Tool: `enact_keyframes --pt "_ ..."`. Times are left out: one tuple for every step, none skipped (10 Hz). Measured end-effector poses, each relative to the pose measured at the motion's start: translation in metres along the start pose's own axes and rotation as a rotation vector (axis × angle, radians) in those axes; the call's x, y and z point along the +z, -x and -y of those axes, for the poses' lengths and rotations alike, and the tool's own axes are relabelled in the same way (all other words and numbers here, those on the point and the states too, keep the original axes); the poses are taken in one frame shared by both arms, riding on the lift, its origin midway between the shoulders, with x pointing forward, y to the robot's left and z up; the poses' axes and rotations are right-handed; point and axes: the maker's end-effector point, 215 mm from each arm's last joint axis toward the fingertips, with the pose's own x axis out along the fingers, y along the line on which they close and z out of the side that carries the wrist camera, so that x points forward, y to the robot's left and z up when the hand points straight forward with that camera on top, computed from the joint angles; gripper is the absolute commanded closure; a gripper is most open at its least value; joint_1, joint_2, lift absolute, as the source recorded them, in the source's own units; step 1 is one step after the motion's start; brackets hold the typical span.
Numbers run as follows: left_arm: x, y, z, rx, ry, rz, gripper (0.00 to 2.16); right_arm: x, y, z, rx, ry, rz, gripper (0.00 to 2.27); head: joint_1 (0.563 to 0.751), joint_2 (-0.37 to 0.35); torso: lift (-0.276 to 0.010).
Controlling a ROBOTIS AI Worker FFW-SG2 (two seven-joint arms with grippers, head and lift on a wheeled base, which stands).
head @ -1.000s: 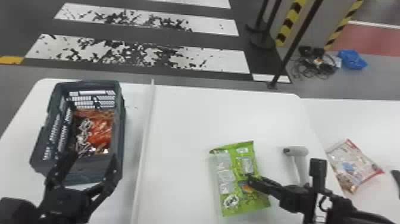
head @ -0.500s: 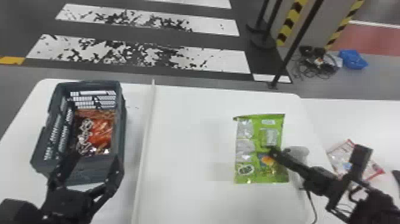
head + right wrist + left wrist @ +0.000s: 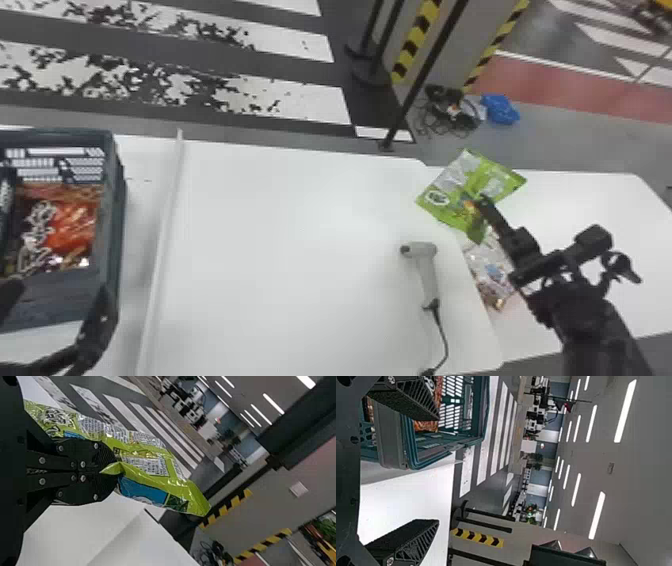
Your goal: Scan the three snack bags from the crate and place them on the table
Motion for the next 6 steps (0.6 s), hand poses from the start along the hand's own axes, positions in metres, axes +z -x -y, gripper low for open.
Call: enact_keyframes --pt "0.001 0.004 0.004 -0.005 -0.004 0.006 0.08 0.020 0.000 0.039 -0.093 -0.006 0.078 2.22 0.695 -0.350 -0.037" --pt "0.001 0.007 0.008 -0.010 -0.006 0.008 0.08 0.032 0.005 0.073 -0.188 0.011 0.137 2.22 0.695 -0.350 -0.037" --pt "0.001 0.010 0.011 -0.016 -0.006 0.011 0.08 0.037 0.011 0.097 -0.266 0.051 0.179 2.22 0.695 -0.350 -0.037" --pt "0.001 0.011 0.015 -0.022 -0.005 0.013 0.08 0.034 0.016 0.115 -0.332 0.099 0.196 2.22 0.695 -0.350 -0.037" --pt "0.002 0.012 0.019 -0.027 -0.006 0.013 0.08 0.029 0.019 0.129 -0.392 0.161 0.201 2.20 0.695 -0.350 -0.037" --pt "0.002 0.012 0.023 -0.034 -0.007 0.013 0.08 0.028 0.020 0.138 -0.444 0.244 0.203 2.05 0.695 -0.350 -0.037"
